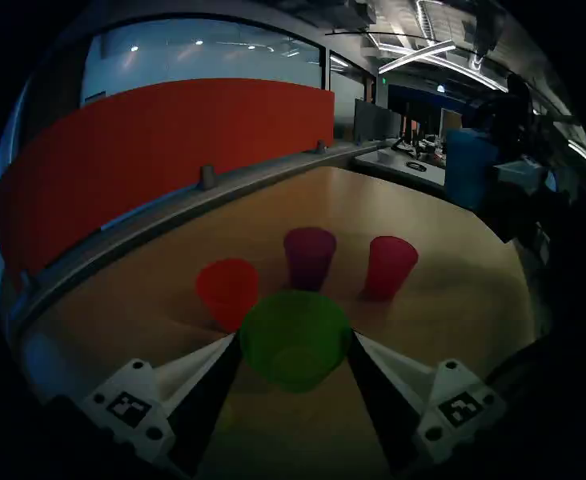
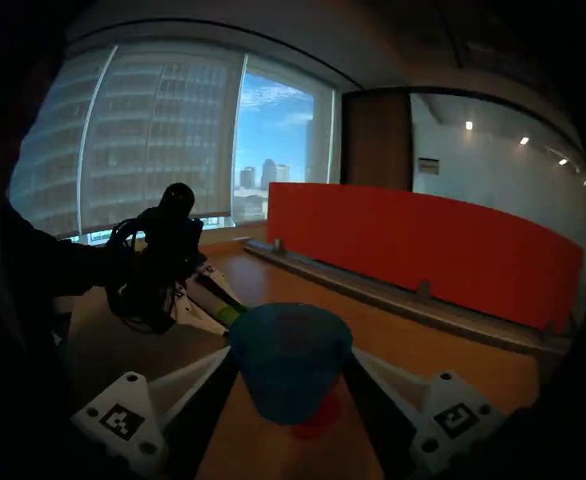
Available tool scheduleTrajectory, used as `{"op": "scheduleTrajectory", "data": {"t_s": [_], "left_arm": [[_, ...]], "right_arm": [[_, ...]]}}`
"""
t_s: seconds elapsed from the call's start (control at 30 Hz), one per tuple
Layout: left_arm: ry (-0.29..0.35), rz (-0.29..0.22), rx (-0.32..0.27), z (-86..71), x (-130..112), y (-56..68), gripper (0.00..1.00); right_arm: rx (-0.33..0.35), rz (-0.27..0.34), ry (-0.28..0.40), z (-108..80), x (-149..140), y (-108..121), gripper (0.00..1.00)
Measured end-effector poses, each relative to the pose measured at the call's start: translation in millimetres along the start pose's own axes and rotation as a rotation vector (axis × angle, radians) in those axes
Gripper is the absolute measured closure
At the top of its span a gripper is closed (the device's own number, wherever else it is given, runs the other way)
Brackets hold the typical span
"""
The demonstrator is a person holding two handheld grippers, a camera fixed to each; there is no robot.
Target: Pour water
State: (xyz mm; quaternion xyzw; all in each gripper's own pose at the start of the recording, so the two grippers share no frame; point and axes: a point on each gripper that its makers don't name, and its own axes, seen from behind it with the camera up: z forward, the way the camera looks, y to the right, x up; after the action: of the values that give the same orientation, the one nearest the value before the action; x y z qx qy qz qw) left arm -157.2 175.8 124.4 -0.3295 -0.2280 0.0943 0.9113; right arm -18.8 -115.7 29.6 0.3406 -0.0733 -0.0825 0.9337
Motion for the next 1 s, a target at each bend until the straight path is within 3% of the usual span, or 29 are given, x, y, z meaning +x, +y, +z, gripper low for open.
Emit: {"op": "scheduleTrajectory", "data": {"t_s": [1.0], "left_arm": [[0.320, -0.002, 0.048, -117.0, 73.6, 31.8, 0.11]], "right_arm": [[0.010, -0.028, 0.004, -13.7, 19.7, -38.7, 0.11]]}}
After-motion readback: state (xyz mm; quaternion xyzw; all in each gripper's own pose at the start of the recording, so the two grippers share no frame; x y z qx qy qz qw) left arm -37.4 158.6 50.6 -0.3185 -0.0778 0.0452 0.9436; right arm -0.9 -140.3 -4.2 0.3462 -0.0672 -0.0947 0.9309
